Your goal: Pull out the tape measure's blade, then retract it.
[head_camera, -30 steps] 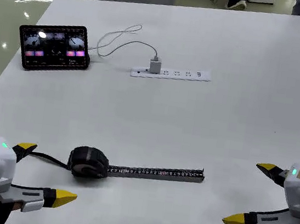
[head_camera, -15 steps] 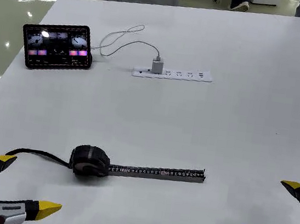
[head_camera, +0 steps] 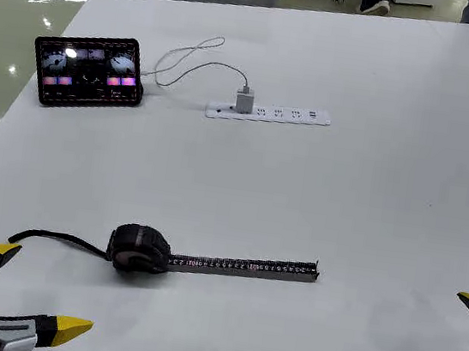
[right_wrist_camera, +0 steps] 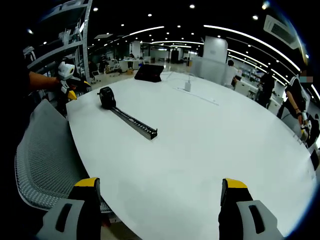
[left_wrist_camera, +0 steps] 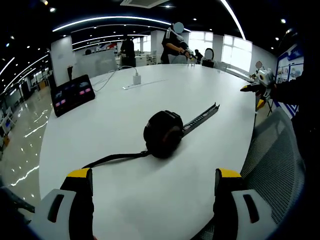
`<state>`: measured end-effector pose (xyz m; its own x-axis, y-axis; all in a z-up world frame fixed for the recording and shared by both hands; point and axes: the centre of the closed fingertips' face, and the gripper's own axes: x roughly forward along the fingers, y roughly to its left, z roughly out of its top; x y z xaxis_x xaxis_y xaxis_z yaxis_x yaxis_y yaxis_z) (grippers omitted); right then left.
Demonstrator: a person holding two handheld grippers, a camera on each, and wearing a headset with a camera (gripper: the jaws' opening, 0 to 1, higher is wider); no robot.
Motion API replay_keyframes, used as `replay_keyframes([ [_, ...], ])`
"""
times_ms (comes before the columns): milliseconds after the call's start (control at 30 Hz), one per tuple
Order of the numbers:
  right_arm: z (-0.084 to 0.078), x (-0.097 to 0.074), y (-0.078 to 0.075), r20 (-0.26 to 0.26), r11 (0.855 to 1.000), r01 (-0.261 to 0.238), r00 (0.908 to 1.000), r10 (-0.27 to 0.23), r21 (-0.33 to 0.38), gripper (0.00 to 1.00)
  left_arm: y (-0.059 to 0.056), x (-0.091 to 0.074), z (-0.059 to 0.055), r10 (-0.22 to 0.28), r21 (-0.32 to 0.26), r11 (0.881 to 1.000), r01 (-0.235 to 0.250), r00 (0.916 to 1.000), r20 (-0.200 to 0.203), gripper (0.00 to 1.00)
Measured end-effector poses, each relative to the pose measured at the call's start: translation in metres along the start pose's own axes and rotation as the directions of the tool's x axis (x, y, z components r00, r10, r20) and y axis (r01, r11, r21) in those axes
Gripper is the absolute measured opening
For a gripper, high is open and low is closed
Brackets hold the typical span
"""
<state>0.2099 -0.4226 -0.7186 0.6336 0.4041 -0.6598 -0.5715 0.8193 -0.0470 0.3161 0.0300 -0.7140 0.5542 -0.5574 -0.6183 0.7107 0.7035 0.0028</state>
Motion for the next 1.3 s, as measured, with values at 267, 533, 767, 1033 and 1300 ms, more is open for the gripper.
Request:
replay_keyframes([
  [267,0.004,0.002,0.001,-0.002,1.0,-0.011,0.9999,0.011,-0.01,0.99,-0.002,0.004,0.008,0.004,0.001,1.0,-0.004,1.0,0.008,0.99],
  [533,0.005,0.006,0.002,-0.011,1.0,-0.023,0.9997,0.023,-0.013,0.99,-0.003,0.008,0.009,0.01,-0.019,1.0,-0.01,1.0,-0.002,0.99],
  [767,0.013,0.008,0.001,-0.024,0.999,-0.033,0.9992,0.032,-0.039,0.99,-0.008,0.016,0.022,0.036,-0.144,0.989,-0.027,0.9975,0.061,0.99],
  [1033,0.024,0.016,0.004,-0.03,0.996,-0.064,0.9976,0.063,-0.062,0.99,-0.022,0.026,0.021,0.054,-0.111,0.992,-0.052,0.9984,0.014,0.99],
  [1300,0.036,0.023,-0.001,-0.069,0.987,-0.109,0.9924,0.102,-0.117,0.99,-0.016,0.037,0.035,0.105,-0.127,0.987,-0.099,0.9939,0.036,0.99],
])
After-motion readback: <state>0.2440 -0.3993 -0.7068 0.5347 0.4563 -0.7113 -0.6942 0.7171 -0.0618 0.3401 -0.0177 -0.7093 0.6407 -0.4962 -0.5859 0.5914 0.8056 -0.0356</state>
